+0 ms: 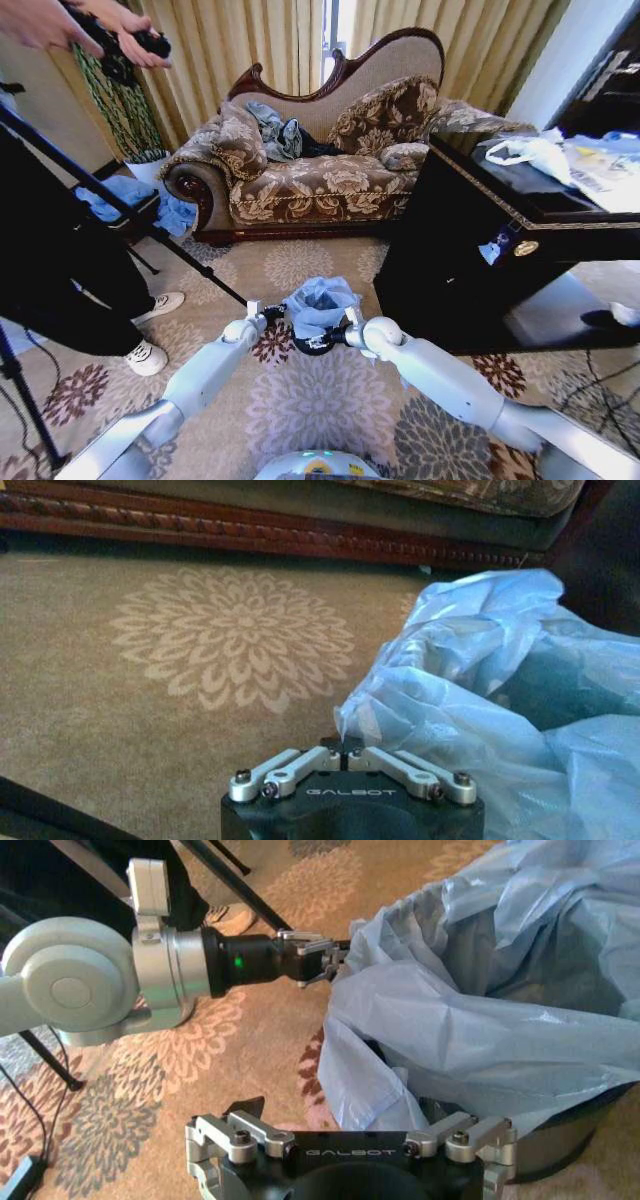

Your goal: Place a garbage bag over the trash bin.

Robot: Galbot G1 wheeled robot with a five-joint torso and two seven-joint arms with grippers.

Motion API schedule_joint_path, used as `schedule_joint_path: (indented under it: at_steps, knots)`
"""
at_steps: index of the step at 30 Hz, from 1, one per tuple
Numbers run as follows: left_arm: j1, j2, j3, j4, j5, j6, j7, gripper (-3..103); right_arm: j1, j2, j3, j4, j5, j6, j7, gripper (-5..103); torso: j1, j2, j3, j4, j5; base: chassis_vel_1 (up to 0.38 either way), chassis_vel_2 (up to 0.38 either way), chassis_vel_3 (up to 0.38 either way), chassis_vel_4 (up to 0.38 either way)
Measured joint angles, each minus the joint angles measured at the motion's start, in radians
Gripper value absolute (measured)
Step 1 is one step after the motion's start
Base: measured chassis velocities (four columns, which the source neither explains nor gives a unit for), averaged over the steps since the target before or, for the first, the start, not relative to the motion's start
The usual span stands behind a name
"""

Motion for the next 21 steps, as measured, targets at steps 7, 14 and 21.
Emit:
schedule_joint_path:
  at_steps: [7,14,21]
  knots:
    - [0.0,0.001,0.0,0.004,0.0,-0.001,0.001,0,-0.014,0.013,0.008,-0.001,0.005,0.014,-0.001,100,0.0,0.0,0.0,0.0,0.0,0.0,0.0,0.0,0.0]
    - [-0.001,0.001,-0.001,0.009,0.0,-0.003,0.002,0,-0.022,0.007,0.015,0.02,0.022,0.016,-0.002,100,0.0,0.0,0.0,0.0,0.0,0.0,0.0,0.0,0.0]
    - [-0.003,-0.003,-0.001,0.01,0.001,-0.003,0.002,0,-0.031,0.002,0.028,0.047,0.041,0.013,0.002,100,0.0,0.0,0.0,0.0,0.0,0.0,0.0,0.0,0.0]
